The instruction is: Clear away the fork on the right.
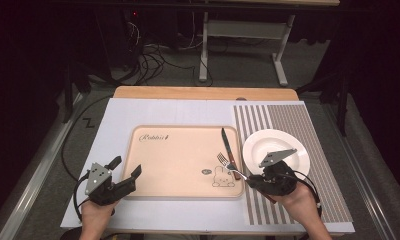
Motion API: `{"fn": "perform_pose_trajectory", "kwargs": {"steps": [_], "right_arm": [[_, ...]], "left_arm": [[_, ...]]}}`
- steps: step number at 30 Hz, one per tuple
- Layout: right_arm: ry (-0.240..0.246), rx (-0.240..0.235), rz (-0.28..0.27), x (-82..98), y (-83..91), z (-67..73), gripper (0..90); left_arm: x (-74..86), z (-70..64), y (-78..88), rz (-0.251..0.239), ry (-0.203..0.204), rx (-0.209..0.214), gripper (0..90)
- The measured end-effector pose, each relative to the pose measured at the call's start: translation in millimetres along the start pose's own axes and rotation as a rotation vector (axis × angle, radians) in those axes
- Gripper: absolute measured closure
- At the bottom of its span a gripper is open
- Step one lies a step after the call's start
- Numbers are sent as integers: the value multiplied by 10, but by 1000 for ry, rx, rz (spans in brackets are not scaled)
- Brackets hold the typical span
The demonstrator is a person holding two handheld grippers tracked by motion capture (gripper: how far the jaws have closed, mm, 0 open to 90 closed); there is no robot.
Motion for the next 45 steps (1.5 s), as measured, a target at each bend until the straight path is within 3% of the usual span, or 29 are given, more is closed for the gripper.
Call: {"fn": "perform_pose_trajectory", "kwargs": {"steps": [7,27,45], "right_arm": [[-8,4,-16,-124,-13,-4,791],[-19,29,14,-427,-233,-43,791],[-39,55,19,-693,-324,-70,791]], "left_arm": [[11,-8,-26,28,2,28,254],[13,2,-34,32,4,24,247],[12,1,-34,30,14,23,237]]}}
Point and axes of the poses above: each handheld gripper's, and its own axes: y roughly backward along the jaws, x roughly out of its underside, z roughly to its left, the point moved 1 cm from there along -y, roughly forward along the jaws, and after that the axes turned 13 degrees about -x, right-handed, at the moved point
